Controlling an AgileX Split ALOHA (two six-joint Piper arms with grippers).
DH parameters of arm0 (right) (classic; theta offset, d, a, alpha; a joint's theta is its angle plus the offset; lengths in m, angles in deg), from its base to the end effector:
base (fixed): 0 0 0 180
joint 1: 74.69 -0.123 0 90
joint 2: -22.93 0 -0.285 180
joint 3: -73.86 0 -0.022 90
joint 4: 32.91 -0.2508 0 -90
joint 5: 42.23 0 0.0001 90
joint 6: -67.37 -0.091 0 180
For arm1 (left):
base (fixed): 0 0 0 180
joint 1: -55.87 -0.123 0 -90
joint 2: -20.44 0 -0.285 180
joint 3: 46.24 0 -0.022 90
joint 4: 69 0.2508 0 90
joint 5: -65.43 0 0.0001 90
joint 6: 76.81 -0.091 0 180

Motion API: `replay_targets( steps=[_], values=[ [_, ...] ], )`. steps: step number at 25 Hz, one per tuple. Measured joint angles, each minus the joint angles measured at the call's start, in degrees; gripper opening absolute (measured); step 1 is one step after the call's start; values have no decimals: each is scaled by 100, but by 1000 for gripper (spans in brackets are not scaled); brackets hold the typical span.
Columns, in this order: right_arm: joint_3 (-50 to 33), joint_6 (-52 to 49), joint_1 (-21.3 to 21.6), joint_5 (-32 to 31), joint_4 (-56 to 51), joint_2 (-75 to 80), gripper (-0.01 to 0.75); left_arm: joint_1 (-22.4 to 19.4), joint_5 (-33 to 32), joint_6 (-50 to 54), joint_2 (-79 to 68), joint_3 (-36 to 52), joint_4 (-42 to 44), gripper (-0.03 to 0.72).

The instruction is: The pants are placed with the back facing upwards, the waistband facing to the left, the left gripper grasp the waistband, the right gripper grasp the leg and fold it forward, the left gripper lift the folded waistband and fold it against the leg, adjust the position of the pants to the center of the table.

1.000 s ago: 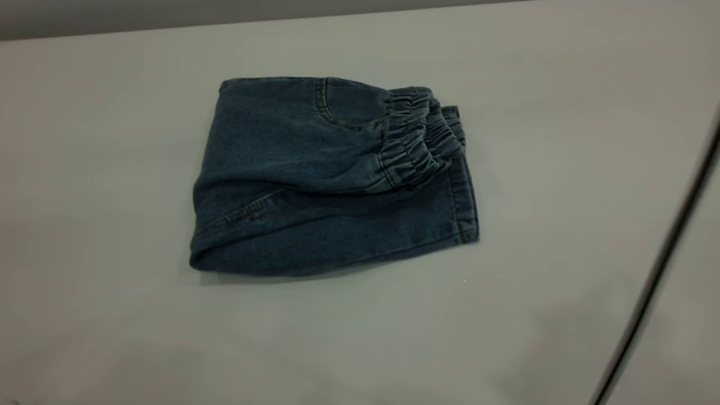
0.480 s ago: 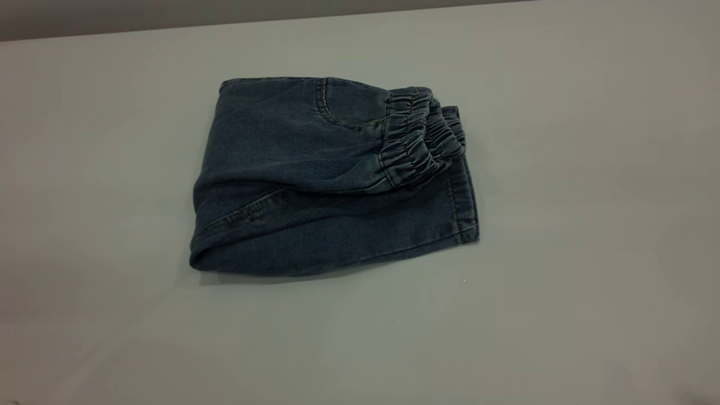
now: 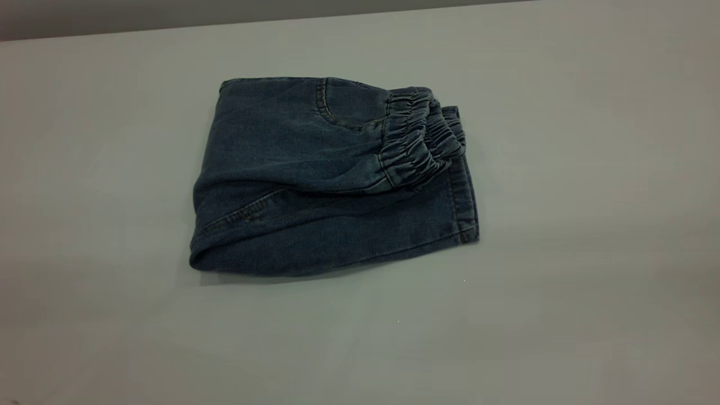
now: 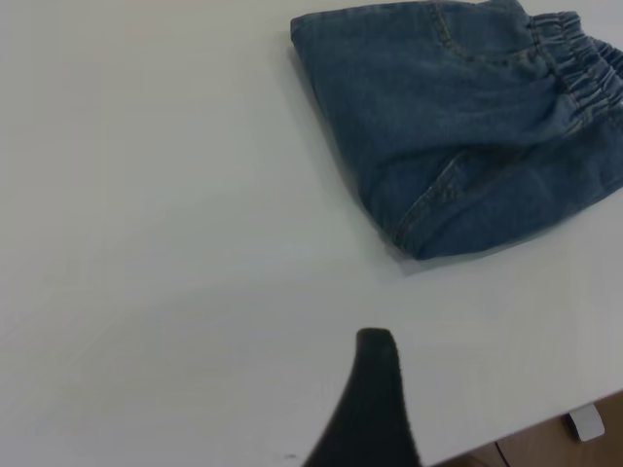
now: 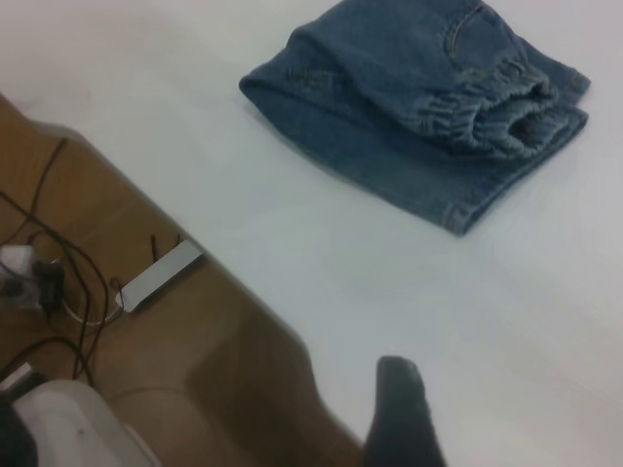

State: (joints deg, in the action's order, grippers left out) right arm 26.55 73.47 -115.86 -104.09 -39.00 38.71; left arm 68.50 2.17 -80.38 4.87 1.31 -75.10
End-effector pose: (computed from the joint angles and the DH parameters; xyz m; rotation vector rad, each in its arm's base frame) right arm 0.0047 0.0155 0.2818 -0.8869 2.0303 0.4746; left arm 0.0100 -0.0111 0.2789 0.3114 2.1868 -0.2196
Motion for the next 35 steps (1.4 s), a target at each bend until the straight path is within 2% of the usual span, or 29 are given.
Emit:
replay_targets(
  steps=[5,14,16,20,26,29,32,35],
  values=[
    [16,0,0,-102,-70,-518,437,0,0,0,0,0,-3,572],
    [16,0,6,-107,-81,-524,437,0,0,0,0,0,-3,572],
    [16,0,119,-107,-129,-524,437,-59,0,-8,-6,0,-7,572],
    [16,0,895,-107,-359,-518,437,-417,0,-26,-11,0,-7,572],
    [16,0,2777,-120,-433,-533,437,-807,5,-19,-11,0,-1,572],
    [16,0,3425,-125,-433,-737,437,-930,6,-24,-11,0,-1,572],
    [23,0,3754,-153,-439,-809,437,-973,6,-24,-6,0,-1,572],
    [23,0,3778,-162,-451,-799,437,-973,0,-24,38,0,-1,572]
  ],
)
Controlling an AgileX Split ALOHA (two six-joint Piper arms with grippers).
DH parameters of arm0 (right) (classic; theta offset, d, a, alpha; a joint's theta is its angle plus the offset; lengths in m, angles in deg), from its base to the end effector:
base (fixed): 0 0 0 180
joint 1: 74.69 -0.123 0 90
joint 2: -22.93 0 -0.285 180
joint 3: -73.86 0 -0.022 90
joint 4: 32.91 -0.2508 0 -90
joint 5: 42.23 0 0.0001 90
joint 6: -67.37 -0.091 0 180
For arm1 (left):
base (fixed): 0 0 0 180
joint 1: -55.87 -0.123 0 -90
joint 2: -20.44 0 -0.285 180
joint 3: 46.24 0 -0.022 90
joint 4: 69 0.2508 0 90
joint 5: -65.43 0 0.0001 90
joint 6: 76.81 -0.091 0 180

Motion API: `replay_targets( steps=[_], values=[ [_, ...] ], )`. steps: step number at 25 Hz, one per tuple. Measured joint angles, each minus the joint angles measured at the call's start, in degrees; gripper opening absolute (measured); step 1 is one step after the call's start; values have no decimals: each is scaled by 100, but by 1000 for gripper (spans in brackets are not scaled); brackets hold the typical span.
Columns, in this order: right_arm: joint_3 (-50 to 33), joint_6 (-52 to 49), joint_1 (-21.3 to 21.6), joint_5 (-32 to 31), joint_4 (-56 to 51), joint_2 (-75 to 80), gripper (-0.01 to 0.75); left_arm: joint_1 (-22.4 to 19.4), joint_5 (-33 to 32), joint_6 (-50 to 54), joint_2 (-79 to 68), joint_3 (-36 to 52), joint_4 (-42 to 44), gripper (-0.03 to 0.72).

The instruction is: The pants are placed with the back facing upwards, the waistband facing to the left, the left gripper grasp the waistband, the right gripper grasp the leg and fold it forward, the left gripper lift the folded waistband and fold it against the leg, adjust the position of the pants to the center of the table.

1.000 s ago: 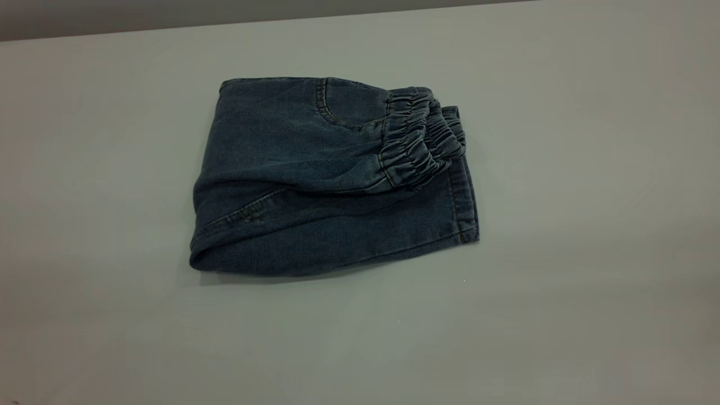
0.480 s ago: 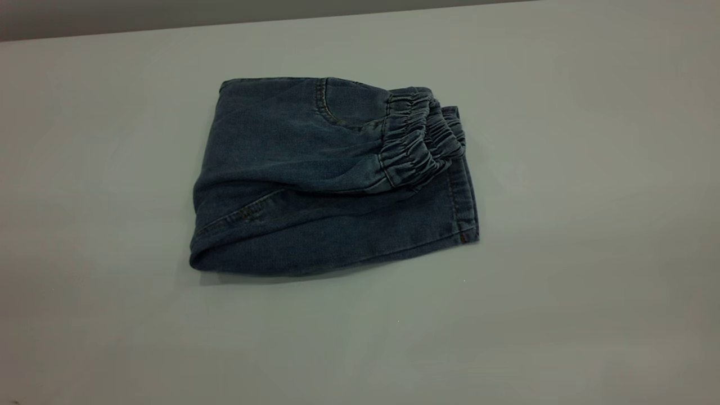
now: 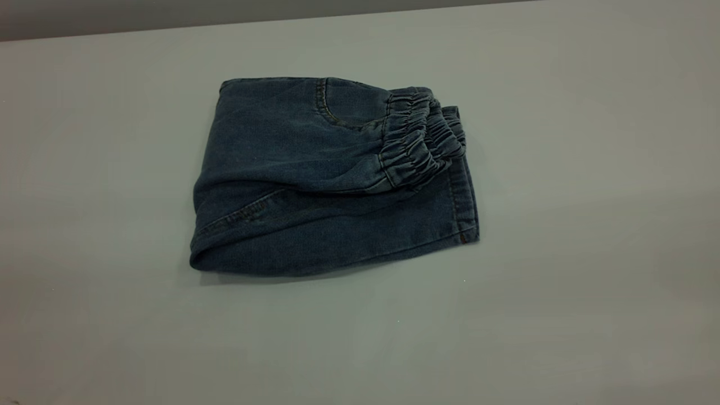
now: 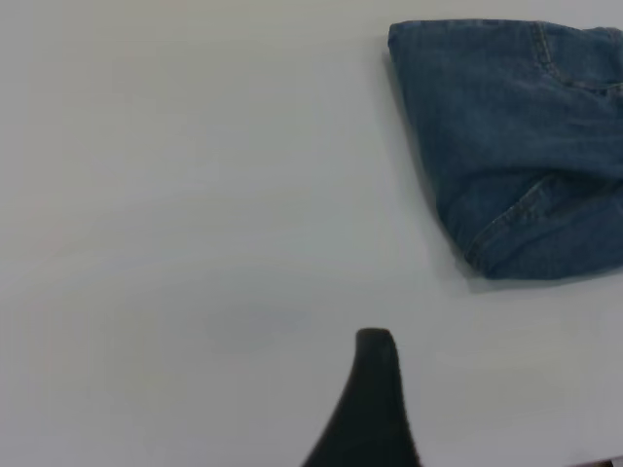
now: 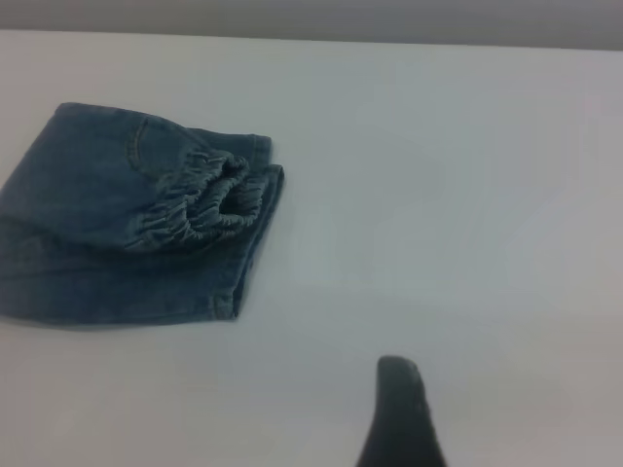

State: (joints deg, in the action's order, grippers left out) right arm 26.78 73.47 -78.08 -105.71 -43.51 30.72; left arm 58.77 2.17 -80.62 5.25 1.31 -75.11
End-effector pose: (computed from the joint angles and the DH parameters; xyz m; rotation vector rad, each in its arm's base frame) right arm -0.0115 0.0143 0.2818 -0.1868 2.0485 0.1925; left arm 0.0107 -0.0092 0.2789 0.1291 2.1924 -0.1227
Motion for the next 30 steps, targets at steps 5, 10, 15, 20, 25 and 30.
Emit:
replay_targets(
  steps=[5,10,15,20,25,30],
  values=[
    [0,0,0,7,-6,0,437,0,-1,0,368,0,5,572],
    [0,0,0,33,-6,0,437,0,-24,0,750,-13,5,572],
    [0,0,0,33,-6,0,437,10,-25,0,740,-12,5,572],
    [0,0,-5,33,-6,0,437,10,-25,5,740,-12,5,572],
    [0,0,-5,33,-6,0,437,10,-25,0,740,-12,0,572],
    [0,0,-5,27,-1,0,437,10,-25,1,740,-12,-4,572]
  ],
)
